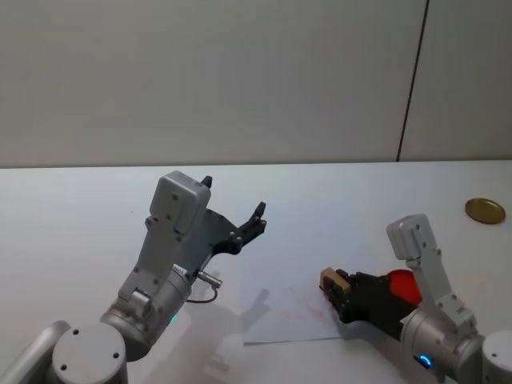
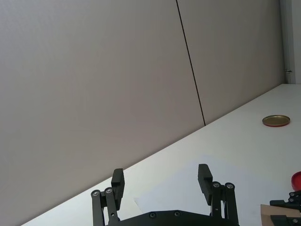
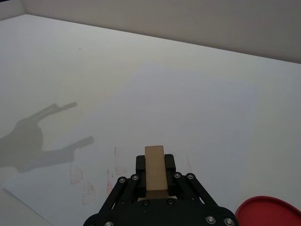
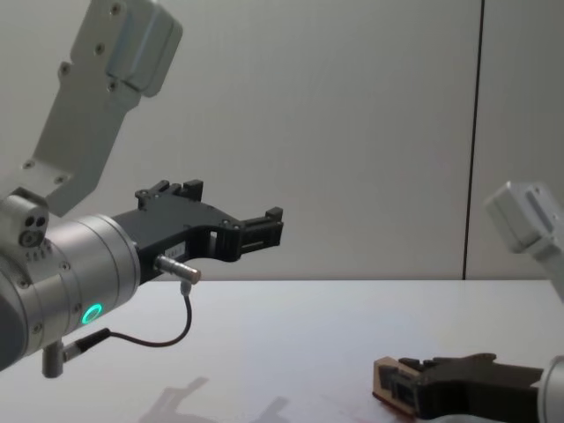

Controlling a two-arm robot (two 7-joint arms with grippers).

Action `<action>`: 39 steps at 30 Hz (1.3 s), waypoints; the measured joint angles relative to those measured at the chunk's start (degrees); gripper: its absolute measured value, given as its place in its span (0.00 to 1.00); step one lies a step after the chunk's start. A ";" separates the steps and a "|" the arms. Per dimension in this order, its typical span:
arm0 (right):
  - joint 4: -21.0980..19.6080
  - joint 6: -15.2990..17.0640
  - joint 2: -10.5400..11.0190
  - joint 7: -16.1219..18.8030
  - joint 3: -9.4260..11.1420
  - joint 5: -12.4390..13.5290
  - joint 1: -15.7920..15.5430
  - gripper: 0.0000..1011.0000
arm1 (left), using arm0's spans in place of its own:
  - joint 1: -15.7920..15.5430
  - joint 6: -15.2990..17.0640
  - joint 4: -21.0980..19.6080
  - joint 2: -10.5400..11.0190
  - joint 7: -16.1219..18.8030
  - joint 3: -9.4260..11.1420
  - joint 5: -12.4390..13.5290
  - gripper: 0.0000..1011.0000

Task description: Use the one hand to pick up the stamp and affix it onto the A4 paper.

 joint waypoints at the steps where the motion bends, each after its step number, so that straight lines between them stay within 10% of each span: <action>1: 0.24 0.12 -0.04 0.10 -0.02 -0.09 0.15 0.22 | 0.00 0.00 0.00 0.00 0.00 0.00 0.00 0.98; 39: -2.72 -0.77 1.80 -1.18 2.83 3.12 1.38 0.22 | 0.00 0.00 0.00 0.00 0.00 0.00 0.00 0.98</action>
